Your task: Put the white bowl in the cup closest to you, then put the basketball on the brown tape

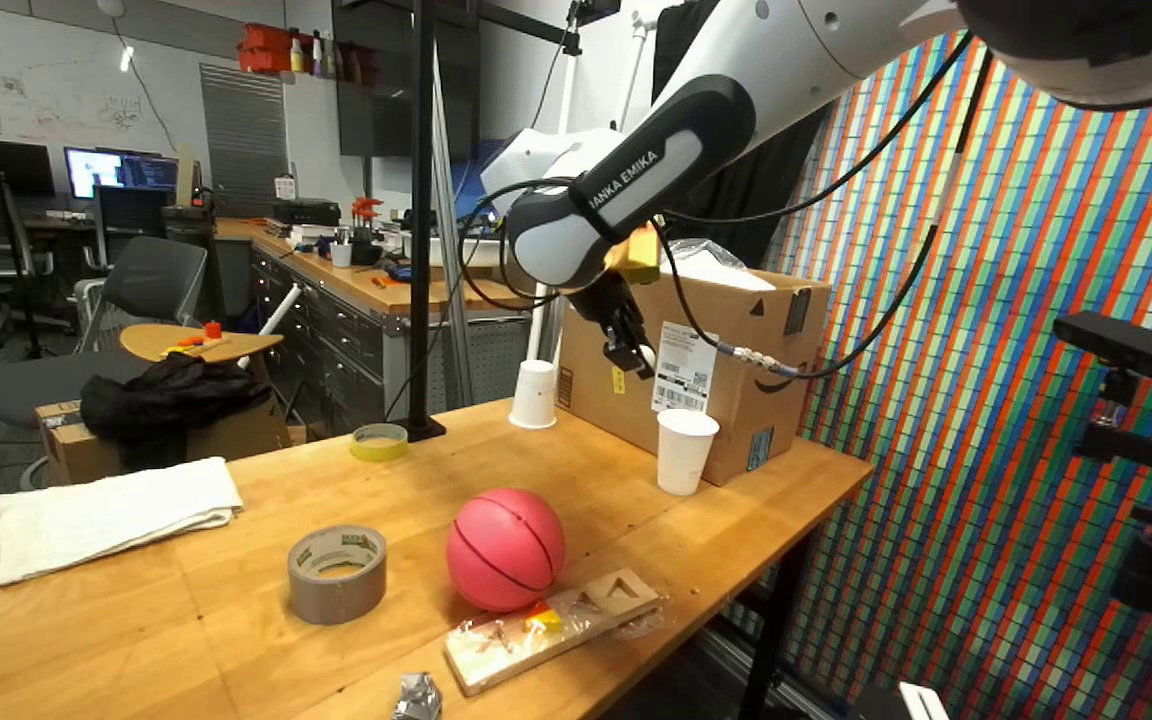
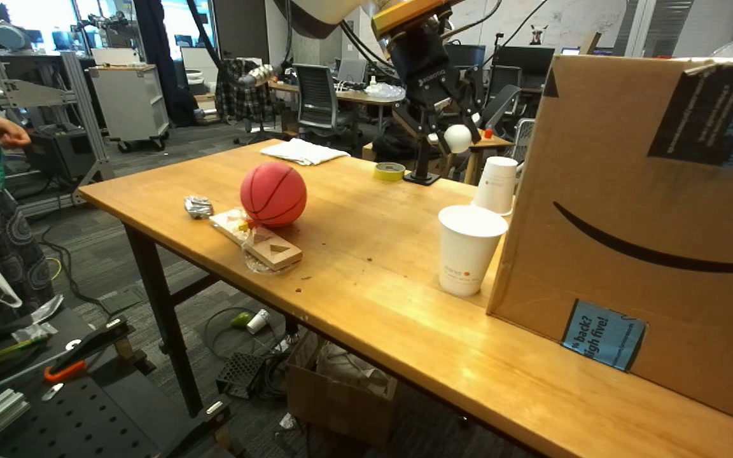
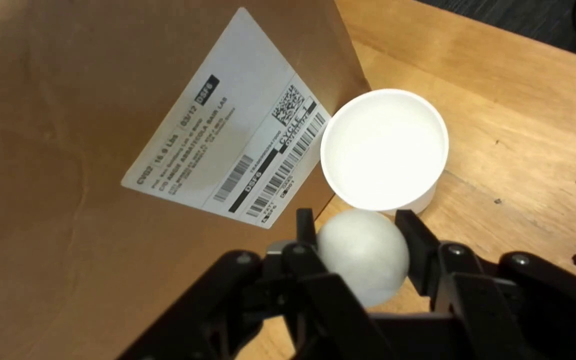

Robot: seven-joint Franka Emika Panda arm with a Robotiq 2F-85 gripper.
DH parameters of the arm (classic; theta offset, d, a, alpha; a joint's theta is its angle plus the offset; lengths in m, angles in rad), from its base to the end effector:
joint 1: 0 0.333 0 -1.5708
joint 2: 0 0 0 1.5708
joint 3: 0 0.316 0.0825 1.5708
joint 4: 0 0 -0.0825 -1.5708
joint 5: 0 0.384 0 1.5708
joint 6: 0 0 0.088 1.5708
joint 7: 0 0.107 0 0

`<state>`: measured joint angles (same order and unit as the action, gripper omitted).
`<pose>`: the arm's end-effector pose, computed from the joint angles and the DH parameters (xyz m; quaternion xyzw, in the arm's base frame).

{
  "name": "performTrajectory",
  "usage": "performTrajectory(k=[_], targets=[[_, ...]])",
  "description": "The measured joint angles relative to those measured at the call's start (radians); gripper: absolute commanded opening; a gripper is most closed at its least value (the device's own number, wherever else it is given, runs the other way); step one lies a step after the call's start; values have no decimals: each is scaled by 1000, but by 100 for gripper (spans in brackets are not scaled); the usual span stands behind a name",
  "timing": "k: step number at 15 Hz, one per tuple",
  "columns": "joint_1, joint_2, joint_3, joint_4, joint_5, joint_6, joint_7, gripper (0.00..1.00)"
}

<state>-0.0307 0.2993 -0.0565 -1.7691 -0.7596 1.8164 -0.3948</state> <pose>0.6112 -0.1078 0.3954 0.8869 0.2738 -0.1981 0.3151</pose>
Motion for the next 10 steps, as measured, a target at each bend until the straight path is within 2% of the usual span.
performTrajectory(k=[10], targets=[[-20,0,-3,-57,-22,-35,0,20]])
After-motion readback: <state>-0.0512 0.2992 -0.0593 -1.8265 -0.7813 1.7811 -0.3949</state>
